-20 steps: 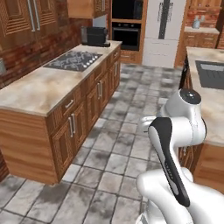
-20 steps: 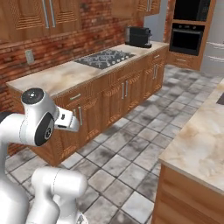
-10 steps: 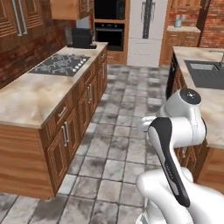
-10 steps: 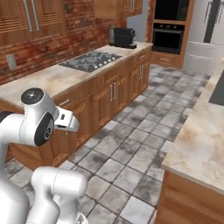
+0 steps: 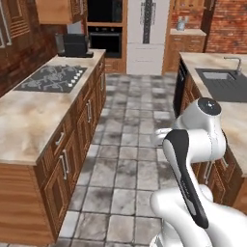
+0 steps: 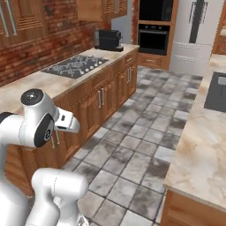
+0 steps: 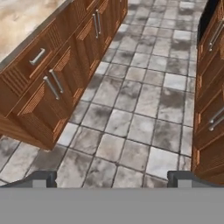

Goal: Pick the avocado and bread from the counter and place them on the plate. Then pick the jam from the cabinet and place it next to the plate. Lastly close the cabinet door.

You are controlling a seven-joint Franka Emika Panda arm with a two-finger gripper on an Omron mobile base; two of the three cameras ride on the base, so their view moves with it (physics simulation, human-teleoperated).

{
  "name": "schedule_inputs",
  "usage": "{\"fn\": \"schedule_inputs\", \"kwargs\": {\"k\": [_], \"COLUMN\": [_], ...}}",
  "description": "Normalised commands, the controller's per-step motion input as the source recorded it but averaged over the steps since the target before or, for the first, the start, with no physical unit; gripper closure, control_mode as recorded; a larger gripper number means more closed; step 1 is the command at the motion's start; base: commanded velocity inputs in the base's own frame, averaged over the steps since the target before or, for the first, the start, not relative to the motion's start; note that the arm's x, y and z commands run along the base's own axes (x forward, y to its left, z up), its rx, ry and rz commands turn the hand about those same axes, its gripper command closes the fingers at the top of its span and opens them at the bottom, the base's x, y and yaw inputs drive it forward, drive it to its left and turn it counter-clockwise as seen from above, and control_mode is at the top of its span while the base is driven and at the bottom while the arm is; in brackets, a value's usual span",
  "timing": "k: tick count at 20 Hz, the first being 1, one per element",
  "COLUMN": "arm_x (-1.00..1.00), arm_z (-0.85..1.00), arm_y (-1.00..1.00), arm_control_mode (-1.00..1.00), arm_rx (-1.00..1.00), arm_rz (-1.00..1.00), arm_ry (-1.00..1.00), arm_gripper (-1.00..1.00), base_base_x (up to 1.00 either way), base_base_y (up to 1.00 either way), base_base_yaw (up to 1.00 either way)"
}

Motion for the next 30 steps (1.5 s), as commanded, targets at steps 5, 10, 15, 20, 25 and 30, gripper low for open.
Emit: {"fn": "schedule_inputs", "kwargs": {"k": [5,10,15,20,25,30], "arm_x": [0.00,0.00,0.00,0.00,0.00,0.00], "arm_z": [0.00,0.00,0.00,0.00,0.00,0.00], "arm_y": [0.00,0.00,0.00,0.00,0.00,0.00], "arm_control_mode": [1.00,1.00,1.00,1.00,1.00,1.00], "arm_rx": [0.00,0.00,0.00,0.00,0.00,0.00], "arm_rz": [0.00,0.00,0.00,0.00,0.00,0.00], "arm_ry": [0.00,0.00,0.00,0.00,0.00,0.00], "arm_gripper": [-1.00,-1.00,-1.00,-1.00,-1.00,-1.00], "base_base_x": [0.67,0.63,0.68,0.70,0.77,0.81], "base_base_y": [0.11,0.07,0.13,0.15,0.30,0.48], "base_base_yaw": [-0.22,-0.22,-0.23,-0.22,-0.22,-0.22]}}
